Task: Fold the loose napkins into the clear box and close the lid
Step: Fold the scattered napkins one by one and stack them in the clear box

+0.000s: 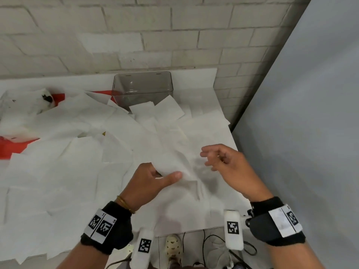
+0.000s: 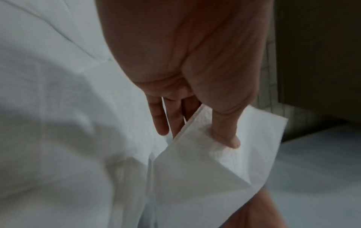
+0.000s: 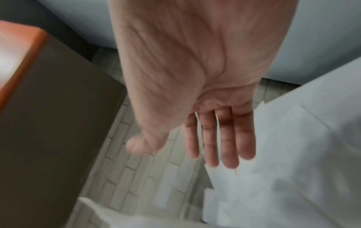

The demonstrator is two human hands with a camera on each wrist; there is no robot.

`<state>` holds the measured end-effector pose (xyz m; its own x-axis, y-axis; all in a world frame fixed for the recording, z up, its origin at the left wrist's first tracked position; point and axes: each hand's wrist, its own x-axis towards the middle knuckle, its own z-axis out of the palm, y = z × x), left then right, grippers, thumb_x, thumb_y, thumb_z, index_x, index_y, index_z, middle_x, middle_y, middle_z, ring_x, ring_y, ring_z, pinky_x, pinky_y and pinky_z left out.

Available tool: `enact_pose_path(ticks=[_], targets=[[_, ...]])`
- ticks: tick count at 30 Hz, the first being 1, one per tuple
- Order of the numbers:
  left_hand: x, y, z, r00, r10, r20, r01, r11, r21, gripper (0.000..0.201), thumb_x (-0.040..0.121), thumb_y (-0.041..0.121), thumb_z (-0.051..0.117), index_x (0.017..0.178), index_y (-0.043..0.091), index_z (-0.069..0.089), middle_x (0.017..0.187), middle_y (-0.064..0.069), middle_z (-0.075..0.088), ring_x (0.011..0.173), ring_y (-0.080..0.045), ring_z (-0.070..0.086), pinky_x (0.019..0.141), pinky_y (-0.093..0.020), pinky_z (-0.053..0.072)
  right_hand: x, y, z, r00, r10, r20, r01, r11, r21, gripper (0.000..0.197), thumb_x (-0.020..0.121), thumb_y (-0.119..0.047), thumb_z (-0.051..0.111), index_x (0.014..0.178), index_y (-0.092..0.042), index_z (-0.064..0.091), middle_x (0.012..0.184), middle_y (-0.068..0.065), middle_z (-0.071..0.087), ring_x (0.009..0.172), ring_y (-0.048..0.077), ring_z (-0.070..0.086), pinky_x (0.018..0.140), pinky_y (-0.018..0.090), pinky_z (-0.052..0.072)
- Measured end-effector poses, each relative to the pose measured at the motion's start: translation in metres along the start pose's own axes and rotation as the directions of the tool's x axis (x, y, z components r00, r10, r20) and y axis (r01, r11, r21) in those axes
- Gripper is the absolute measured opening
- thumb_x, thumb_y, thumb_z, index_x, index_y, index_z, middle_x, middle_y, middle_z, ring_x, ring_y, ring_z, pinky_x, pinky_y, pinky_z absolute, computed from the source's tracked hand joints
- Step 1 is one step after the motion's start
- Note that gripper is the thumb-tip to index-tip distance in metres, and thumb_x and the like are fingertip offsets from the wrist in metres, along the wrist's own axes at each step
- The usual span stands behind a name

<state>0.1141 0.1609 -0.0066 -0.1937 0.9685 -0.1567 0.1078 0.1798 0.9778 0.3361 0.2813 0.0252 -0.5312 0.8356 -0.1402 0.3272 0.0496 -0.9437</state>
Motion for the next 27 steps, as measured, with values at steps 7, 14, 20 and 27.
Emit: enact_pose_path(ticks=[7, 14, 20, 27], targets=[[-0.014, -0.008, -0.038, 0.938, -0.123, -0.325, 0.061, 0.979, -0.195, 0.012, 0.094, 0.025, 0.073, 0.097, 0.015, 0.08, 0.098, 0.005, 0.081, 0.093, -0.011, 0.077, 0.076, -0.021, 0.058, 0.05, 0.056, 0.043, 0.99, 0.139, 0.018, -0.106, 0.822, -0.56, 0.073, 0.086, -0.054, 0.076, 0.148, -0.027, 0.049, 0.144, -0.005, 0.052, 0.133, 0.018, 0.047, 0.112, 0.031, 0.038], [-0.025, -0.022, -0.058, 0.886, -0.264, -0.381, 0.12, 0.925, -0.36, 0.041, 0.082, 0.052, 0.081, 0.101, 0.016, 0.081, 0.109, -0.009, 0.079, 0.105, -0.031, 0.074, 0.095, -0.049, 0.058, 0.079, 0.052, 0.063, 0.975, 0.2, -0.098, -0.219, 0.779, -0.587, 0.092, 0.076, -0.068, 0.077, 0.147, -0.02, 0.045, 0.136, 0.003, 0.055, 0.13, 0.026, 0.051, 0.108, 0.038, 0.043], [-0.026, -0.023, -0.048, 0.893, -0.292, -0.343, 0.176, 0.927, -0.331, 0.025, 0.098, 0.034, 0.067, 0.101, 0.011, 0.077, 0.095, -0.005, 0.081, 0.08, -0.018, 0.076, 0.063, -0.027, 0.059, 0.094, 0.046, 0.057, 0.956, 0.282, -0.078, -0.281, 0.81, -0.515, 0.047, 0.088, -0.025, 0.078, 0.131, -0.014, 0.061, 0.107, -0.001, 0.067, 0.112, 0.021, 0.065, 0.095, 0.028, 0.048], [-0.017, -0.016, -0.029, 0.942, -0.314, -0.121, 0.185, 0.783, -0.593, 0.039, 0.095, 0.029, 0.063, 0.124, 0.004, 0.071, 0.121, -0.016, 0.075, 0.105, -0.028, 0.074, 0.083, -0.037, 0.063, 0.063, 0.014, 0.045, 0.99, 0.098, -0.097, -0.104, 0.993, -0.062, 0.01, 0.092, -0.026, 0.077, 0.102, -0.026, 0.077, 0.09, -0.011, 0.072, 0.088, 0.009, 0.068, 0.082, 0.024, 0.052]])
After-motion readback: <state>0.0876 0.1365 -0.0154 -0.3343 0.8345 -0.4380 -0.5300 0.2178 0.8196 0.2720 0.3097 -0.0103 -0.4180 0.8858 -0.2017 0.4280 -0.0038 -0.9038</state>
